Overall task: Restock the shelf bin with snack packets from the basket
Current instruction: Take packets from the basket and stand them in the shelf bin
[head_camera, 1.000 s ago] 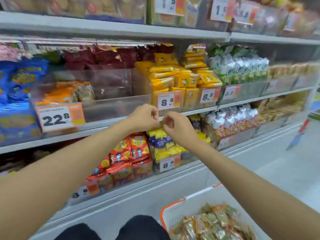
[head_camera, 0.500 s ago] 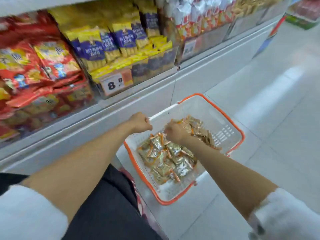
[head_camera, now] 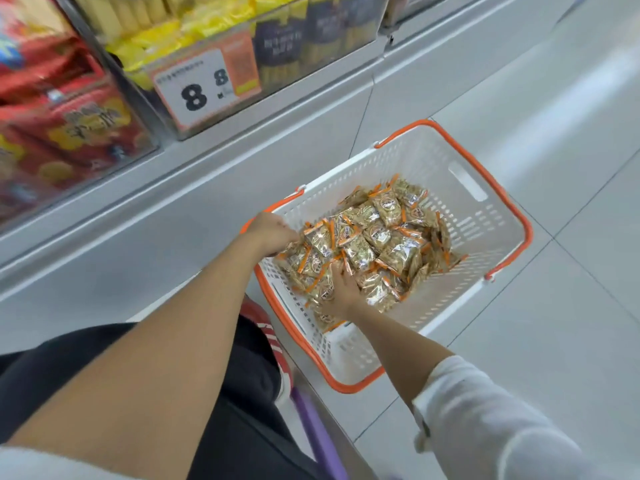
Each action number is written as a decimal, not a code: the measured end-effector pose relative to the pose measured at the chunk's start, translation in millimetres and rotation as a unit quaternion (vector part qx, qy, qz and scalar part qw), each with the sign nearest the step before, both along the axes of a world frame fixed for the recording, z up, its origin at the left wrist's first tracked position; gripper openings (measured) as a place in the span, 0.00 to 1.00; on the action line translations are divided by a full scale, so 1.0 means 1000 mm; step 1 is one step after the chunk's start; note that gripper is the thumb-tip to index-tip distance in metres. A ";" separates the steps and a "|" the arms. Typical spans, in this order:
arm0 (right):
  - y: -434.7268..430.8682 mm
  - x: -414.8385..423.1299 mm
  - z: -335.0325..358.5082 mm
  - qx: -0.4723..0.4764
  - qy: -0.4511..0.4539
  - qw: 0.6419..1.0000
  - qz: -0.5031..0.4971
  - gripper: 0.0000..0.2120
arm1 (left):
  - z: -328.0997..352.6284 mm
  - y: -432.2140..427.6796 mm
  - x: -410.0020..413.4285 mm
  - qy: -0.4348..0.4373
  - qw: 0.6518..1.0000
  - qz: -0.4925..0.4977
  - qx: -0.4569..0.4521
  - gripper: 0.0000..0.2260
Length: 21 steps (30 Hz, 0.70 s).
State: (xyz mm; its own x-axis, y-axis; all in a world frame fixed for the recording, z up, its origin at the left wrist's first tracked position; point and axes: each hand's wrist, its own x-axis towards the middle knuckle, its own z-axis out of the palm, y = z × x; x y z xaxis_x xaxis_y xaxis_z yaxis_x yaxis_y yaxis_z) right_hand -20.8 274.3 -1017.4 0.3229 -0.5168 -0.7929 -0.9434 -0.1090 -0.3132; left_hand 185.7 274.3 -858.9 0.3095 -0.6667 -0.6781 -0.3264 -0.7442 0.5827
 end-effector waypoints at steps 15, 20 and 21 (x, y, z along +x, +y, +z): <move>-0.055 0.020 0.138 0.181 -0.328 0.881 -0.290 0.16 | 0.037 0.003 -0.013 0.085 0.995 0.033 -0.037 0.15; -0.074 0.045 0.242 0.158 -0.441 0.841 -0.271 0.08 | 0.113 0.000 0.009 0.054 0.976 0.073 -0.197 0.07; -0.076 0.051 0.261 0.141 -0.453 0.839 -0.265 0.09 | 0.131 0.003 0.014 0.050 0.973 0.073 -0.213 0.10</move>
